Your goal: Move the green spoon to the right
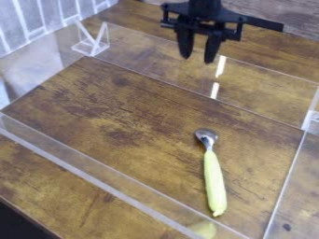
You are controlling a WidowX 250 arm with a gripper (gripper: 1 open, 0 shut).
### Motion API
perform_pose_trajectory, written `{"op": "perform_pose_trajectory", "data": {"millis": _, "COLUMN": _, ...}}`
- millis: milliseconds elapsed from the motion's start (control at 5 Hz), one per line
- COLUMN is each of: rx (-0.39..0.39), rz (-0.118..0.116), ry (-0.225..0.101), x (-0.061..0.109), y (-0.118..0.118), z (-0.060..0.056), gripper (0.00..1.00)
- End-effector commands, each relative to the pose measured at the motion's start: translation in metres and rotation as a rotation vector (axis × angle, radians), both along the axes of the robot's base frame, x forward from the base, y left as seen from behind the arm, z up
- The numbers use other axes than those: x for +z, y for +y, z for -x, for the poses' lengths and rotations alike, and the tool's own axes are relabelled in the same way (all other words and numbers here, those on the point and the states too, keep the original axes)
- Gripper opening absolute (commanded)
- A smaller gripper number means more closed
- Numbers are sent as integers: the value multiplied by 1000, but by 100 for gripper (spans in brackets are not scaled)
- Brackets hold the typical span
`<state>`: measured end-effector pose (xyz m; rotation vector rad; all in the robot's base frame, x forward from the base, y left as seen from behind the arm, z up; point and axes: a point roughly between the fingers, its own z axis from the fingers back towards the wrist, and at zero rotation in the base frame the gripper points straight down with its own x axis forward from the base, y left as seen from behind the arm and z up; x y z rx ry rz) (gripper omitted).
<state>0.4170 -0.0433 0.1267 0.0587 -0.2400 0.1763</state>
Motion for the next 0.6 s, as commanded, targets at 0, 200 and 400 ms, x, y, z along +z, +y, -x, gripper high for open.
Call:
{"op": "perform_pose_trajectory", "data": {"millis": 0, "rx": -44, "rz": 15, "ry": -115, "x": 44, "y": -12, "z": 10, "gripper": 100}}
{"op": "perform_pose_trajectory", "data": {"millis": 200, "rx": -65, "rz": 16, "ry": -101, "x": 35, "y": -18, "z": 13, "gripper": 100}}
{"op": "perform_pose_trajectory", "data": {"millis": 400, "rx": -33, "rz": 14, "ry": -95, "x": 30, "y": -16, "z": 11, "gripper": 100}}
